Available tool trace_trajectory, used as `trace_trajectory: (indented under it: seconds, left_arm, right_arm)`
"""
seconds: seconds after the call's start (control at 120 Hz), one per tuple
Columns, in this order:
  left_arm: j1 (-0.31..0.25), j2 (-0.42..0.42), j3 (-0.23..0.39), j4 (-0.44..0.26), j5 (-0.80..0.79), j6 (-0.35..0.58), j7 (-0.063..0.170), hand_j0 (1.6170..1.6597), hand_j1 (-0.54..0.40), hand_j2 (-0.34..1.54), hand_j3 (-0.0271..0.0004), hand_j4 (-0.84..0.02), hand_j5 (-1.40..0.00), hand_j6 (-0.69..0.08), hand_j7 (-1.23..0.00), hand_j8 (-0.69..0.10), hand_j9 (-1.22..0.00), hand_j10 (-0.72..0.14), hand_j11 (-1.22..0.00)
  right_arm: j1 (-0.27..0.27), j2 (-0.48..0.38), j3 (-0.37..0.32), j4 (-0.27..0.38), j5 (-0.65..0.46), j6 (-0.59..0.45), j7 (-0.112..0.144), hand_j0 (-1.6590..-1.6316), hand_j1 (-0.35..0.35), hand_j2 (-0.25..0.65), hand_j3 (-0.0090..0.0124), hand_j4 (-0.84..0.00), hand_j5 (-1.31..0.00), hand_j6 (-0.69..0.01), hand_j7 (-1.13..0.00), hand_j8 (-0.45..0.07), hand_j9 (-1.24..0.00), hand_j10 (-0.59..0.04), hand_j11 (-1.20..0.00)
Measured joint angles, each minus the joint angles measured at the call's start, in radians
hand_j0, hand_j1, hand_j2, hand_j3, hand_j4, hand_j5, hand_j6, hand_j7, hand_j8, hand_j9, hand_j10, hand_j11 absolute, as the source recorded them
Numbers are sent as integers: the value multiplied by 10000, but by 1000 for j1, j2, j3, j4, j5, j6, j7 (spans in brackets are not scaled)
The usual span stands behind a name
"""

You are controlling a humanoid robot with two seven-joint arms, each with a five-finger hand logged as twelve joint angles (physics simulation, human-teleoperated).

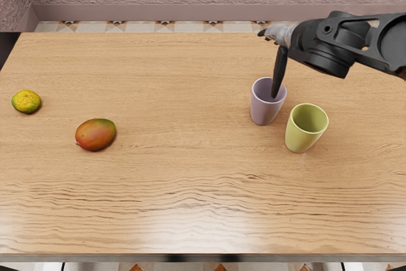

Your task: Pick up cup and place in cup with right hand

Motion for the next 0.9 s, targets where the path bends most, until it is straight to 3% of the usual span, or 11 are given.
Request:
trace_trajectory:
  seconds: [0.325,0.9]
  left_arm:
    - [0,0,0,0,0,0,0,16581,3444,6,0,-38,-50,-38,-50,-38,-50,-38,-50]
    - [0,0,0,0,0,0,0,16581,3444,6,0,-38,-50,-38,-50,-38,-50,-38,-50]
  right_arm:
    - [-11,13,-51,92,-1,-102,0,-16581,-3293,-26,0,-188,-225,-199,-222,-192,-224,-184,-223]
    - [-76,64,-84,78,2,-194,0,-16581,-3270,-29,0,-203,-248,-213,-246,-207,-248,-200,-247]
